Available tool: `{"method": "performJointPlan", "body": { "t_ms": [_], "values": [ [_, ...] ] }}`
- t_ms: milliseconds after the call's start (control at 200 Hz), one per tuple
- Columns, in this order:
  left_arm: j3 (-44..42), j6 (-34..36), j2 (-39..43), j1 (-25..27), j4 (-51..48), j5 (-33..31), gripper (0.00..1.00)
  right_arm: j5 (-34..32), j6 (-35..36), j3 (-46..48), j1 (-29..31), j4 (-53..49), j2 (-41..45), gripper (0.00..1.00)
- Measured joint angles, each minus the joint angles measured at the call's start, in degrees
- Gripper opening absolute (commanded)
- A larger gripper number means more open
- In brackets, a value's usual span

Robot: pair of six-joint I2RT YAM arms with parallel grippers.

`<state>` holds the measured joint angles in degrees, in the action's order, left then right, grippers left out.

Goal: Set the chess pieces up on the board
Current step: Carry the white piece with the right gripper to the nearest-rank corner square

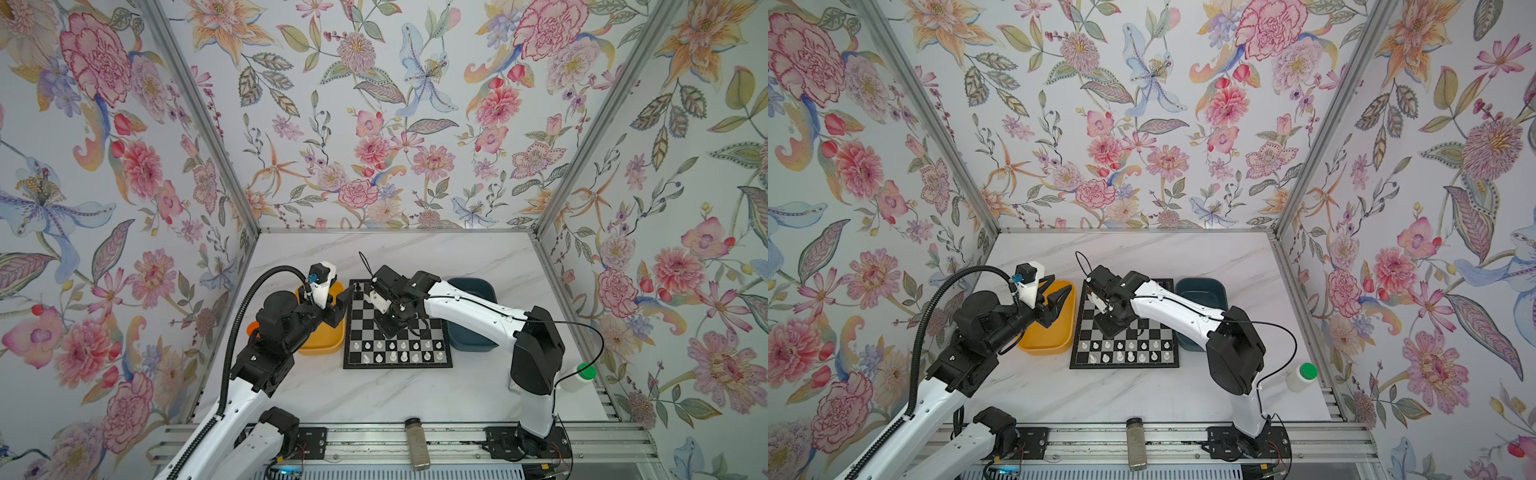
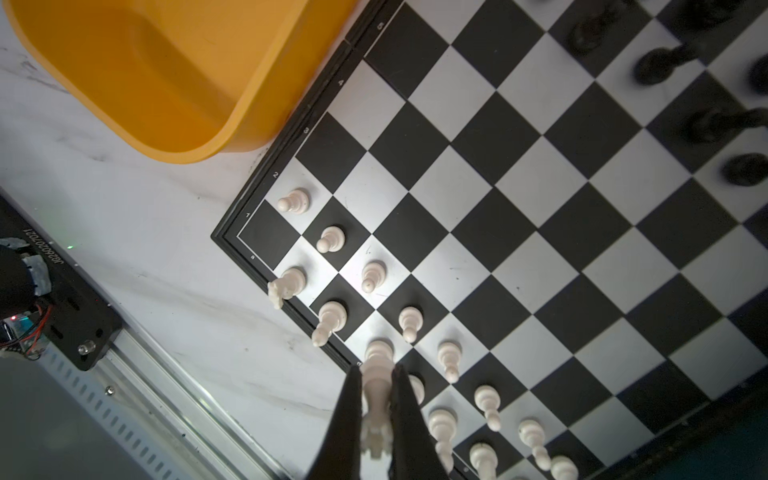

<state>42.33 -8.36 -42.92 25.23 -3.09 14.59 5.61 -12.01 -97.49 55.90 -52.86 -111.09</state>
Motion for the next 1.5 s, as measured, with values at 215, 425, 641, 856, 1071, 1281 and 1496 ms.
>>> {"method": "performJointPlan", "body": {
  "t_ms": [215, 425, 641, 856, 1071, 1281, 1496],
  "values": [
    [0.0, -0.2, 2.8, 1.22, -0.35, -0.22, 0.54, 0.02, -0.42, -2.91, 4.09, 0.0, -2.12, 0.0],
    [0.0, -0.22, 4.92, 1.75, -1.38, -3.02, 0.54, 0.28, -0.5, -5.16, 6.36, -0.04, -4.9, 0.0],
    [0.0, -0.2, 5.73, 1.81, -2.19, -5.66, 0.54, 1.38, -0.83, -7.74, 6.73, -0.04, -6.95, 0.0],
    [-0.02, -0.24, 6.62, 2.19, -3.28, -7.69, 0.54, 2.21, -0.83, -8.98, 7.45, 0.11, -9.03, 0.0],
    [-0.09, -0.15, 9.09, 3.67, -4.76, -11.93, 0.54, 2.82, -0.87, -10.23, 8.61, 0.2, -10.54, 0.0],
    [-0.09, -0.09, 11.52, 6.62, -5.95, -17.92, 0.53, 2.95, -1.07, -11.98, 9.18, 0.66, -12.37, 0.0],
    [-0.09, -0.2, 14.16, 10.38, -4.81, -19.43, 0.53, 2.69, -1.38, -12.02, 9.18, 0.35, -16.98, 0.0]
  ]
}}
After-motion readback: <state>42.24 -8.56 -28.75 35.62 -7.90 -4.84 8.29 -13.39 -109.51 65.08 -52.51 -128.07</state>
